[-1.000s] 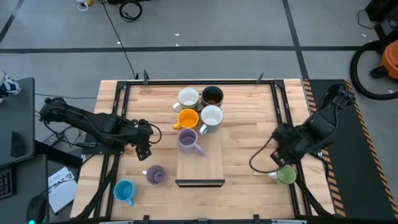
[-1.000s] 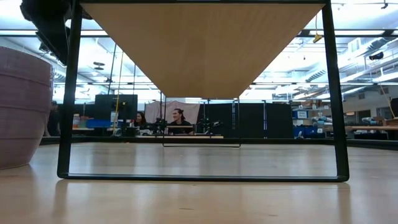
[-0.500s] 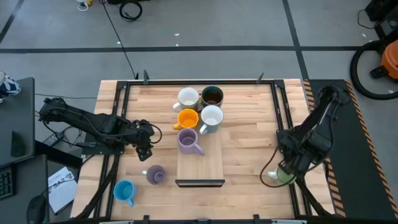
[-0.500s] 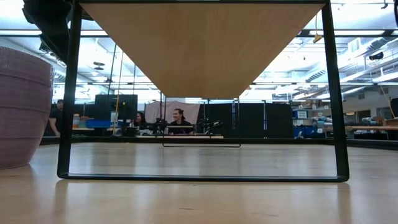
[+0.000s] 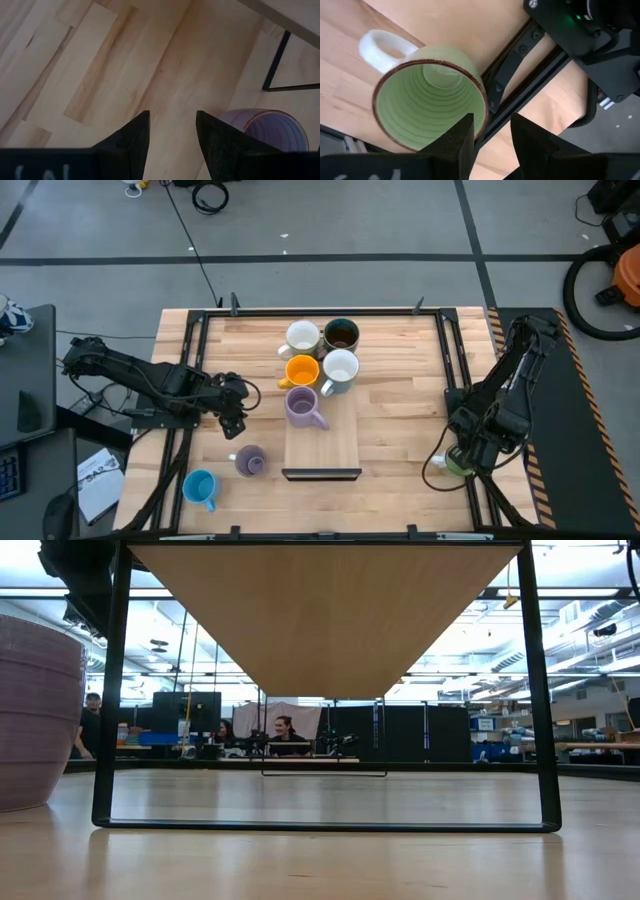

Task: Place coffee mugs
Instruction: Put the light green mug on the shelf

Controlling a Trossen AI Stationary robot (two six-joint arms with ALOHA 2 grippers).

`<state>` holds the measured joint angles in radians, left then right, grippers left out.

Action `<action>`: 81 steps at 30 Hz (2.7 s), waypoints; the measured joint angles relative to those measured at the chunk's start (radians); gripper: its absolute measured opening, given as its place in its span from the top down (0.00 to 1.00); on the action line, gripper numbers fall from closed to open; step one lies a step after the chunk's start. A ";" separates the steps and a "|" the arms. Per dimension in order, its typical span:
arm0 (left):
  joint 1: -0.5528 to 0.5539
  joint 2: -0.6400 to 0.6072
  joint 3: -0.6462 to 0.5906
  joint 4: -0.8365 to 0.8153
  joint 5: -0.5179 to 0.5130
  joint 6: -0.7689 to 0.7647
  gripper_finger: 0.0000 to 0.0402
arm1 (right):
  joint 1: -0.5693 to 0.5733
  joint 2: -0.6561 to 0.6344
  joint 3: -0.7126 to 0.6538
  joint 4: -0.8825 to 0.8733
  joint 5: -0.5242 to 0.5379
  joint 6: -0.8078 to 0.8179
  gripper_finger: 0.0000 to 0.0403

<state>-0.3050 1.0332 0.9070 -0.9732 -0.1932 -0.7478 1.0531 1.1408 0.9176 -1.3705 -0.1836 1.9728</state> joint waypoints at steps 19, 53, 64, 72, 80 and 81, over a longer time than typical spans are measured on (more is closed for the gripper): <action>0.000 0.000 0.000 0.023 0.000 0.003 0.59 | 0.000 0.000 -0.153 0.193 -0.049 -0.002 0.67; 0.000 0.000 0.000 0.023 -0.001 0.003 0.59 | -0.352 0.001 -0.188 0.345 0.017 -0.600 0.94; 0.000 0.000 0.000 0.023 -0.001 0.003 0.59 | -0.624 0.003 -0.189 0.439 0.026 -1.190 0.94; 0.000 0.000 0.000 0.023 -0.001 0.000 0.59 | -0.748 0.003 -0.189 0.488 0.031 -1.680 0.93; 0.000 0.000 0.000 0.023 -0.001 0.000 0.59 | -0.801 0.003 -0.188 0.508 0.058 -2.060 0.93; 0.000 0.001 0.000 0.023 -0.001 0.000 0.59 | -0.802 0.003 -0.188 0.506 0.067 -2.114 0.92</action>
<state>-0.3051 1.0339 0.9070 -0.9501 -0.1940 -0.7483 0.2510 1.1435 0.7292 -0.8644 -0.1167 -0.1413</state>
